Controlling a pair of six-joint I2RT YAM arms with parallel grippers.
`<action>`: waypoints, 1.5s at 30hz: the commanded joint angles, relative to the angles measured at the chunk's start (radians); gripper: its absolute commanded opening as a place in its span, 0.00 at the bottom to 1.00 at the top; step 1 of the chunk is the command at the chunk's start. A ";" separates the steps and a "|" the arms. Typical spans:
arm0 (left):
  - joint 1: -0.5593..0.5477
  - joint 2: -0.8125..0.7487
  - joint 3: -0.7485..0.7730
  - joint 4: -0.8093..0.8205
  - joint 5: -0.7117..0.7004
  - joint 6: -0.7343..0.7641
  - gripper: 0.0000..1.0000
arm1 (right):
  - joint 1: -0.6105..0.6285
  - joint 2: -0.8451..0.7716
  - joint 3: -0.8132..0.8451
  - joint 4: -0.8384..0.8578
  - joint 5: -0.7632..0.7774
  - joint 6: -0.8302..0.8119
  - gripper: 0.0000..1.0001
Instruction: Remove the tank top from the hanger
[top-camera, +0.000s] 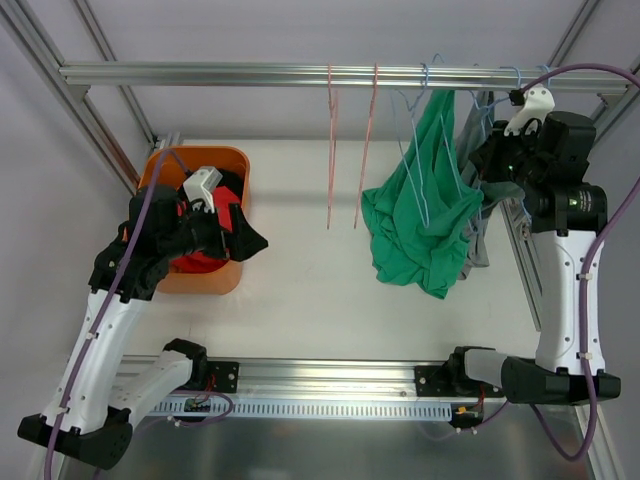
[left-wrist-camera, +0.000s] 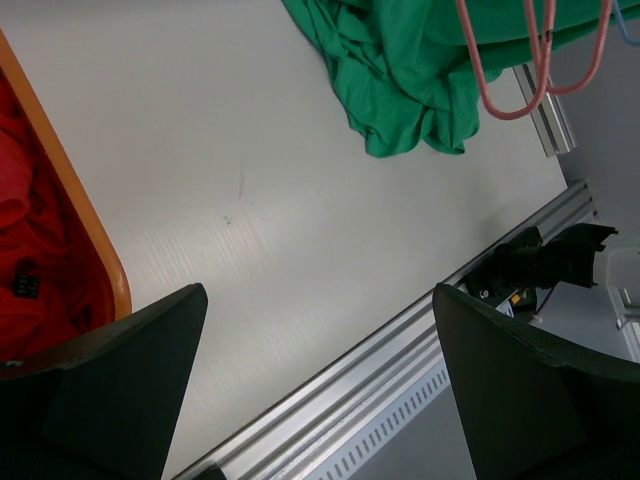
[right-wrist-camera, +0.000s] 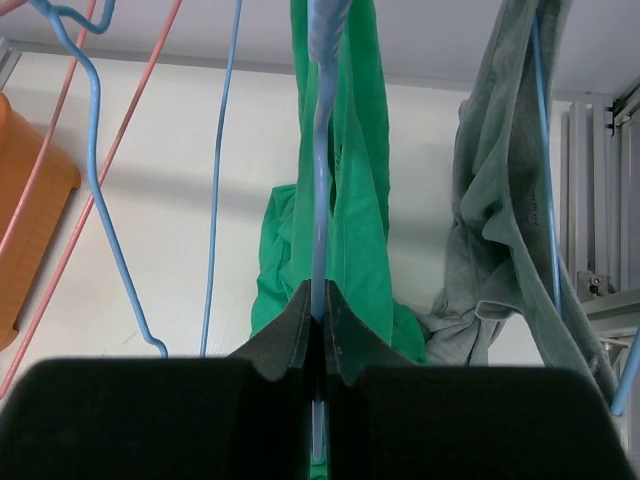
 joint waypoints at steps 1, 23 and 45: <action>-0.026 0.013 0.066 0.031 0.044 -0.019 0.99 | 0.004 -0.040 0.061 0.061 0.029 0.004 0.00; -0.794 0.723 1.023 0.211 -0.266 0.191 0.99 | 0.010 -0.506 -0.002 -0.600 0.158 0.006 0.00; -0.853 1.033 1.134 0.412 -0.338 0.310 0.54 | 0.230 -0.526 0.243 -0.692 0.118 0.029 0.00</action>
